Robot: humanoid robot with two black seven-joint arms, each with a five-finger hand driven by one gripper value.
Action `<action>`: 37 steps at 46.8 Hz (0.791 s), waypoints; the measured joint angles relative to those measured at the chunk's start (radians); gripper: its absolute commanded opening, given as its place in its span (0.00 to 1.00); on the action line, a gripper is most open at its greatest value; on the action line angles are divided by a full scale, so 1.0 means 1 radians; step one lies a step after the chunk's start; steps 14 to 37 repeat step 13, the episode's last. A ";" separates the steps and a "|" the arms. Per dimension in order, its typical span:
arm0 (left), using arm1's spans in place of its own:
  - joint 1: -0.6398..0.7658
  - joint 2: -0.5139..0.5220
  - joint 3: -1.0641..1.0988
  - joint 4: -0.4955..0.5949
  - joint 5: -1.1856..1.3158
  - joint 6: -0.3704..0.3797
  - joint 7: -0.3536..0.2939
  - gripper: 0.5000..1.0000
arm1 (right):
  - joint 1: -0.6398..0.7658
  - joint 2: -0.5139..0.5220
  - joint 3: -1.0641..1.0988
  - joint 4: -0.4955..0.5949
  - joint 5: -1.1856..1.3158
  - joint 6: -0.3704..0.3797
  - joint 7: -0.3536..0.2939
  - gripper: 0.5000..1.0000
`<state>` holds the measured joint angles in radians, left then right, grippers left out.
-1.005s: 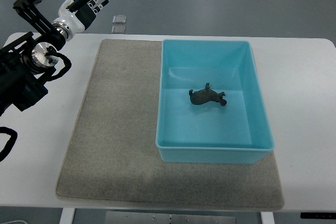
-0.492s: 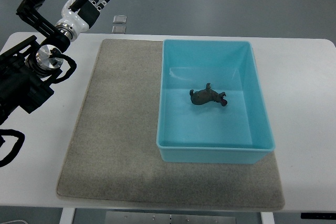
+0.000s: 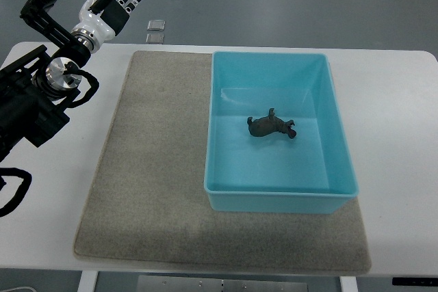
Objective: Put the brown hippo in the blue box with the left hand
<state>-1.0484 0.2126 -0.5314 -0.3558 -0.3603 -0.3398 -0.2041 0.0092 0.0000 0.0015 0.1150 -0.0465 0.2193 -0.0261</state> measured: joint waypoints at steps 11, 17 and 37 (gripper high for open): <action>0.004 0.008 0.001 0.000 0.000 0.000 0.000 0.99 | 0.002 0.000 -0.006 0.169 -0.012 0.004 -0.001 0.87; 0.005 0.009 0.001 0.000 0.000 0.000 0.000 0.99 | 0.002 0.000 -0.005 0.166 -0.012 0.004 -0.001 0.87; 0.005 0.009 0.001 0.000 0.000 0.000 0.000 0.99 | 0.002 0.000 -0.005 0.166 -0.012 0.004 -0.001 0.87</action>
